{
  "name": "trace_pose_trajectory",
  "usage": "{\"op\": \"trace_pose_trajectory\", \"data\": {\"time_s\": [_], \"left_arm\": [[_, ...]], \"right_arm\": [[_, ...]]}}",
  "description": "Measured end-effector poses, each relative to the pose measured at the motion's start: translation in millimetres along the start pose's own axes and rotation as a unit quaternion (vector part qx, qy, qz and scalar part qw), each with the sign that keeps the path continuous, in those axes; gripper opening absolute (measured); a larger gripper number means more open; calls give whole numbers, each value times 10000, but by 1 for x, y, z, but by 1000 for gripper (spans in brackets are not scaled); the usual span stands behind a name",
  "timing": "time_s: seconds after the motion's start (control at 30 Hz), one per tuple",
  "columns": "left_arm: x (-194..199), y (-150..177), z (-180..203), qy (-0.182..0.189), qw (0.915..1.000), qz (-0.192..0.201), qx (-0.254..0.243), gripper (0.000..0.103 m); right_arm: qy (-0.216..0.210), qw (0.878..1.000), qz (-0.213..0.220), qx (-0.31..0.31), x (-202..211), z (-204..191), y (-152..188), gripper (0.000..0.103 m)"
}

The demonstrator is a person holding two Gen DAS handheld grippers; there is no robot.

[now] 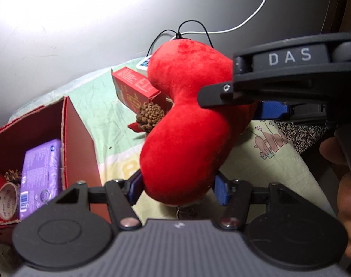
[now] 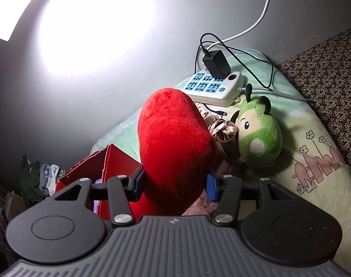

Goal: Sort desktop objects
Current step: 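Close the right gripper on the red plush heart and lift it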

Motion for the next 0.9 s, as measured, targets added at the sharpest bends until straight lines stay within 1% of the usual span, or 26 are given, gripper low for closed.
{"op": "trace_pose_trajectory", "data": {"time_s": [0.2, 0.53, 0.67, 0.77, 0.9], "left_arm": [[24, 11, -30, -144, 9997, 111, 168, 61], [59, 25, -98, -371, 9973, 321, 544, 61], [70, 32, -132, -518, 9952, 423, 708, 61], [77, 40, -165, -690, 9928, 485, 851, 62], [79, 50, -211, -923, 9889, 412, 1093, 62]], "right_arm": [[-134, 9998, -46, 126, -3, -31, 10, 55], [-396, 9971, -127, 630, -22, -110, 27, 55], [-522, 9952, -203, 802, -37, -143, 36, 55], [-682, 9935, -338, 851, -56, -170, 45, 55], [-855, 9903, -561, 943, -87, -209, 59, 55]]}}
Point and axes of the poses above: each gripper's, at about its wrist camera, not at the fingertips, and x roughly against the way its jaws point, z to its right, y to its underside, the point moved 8 cm from there along -x, roughly the way its jaws point, and after that the axes turned 3 degrees about x, right-handed, at the moved point
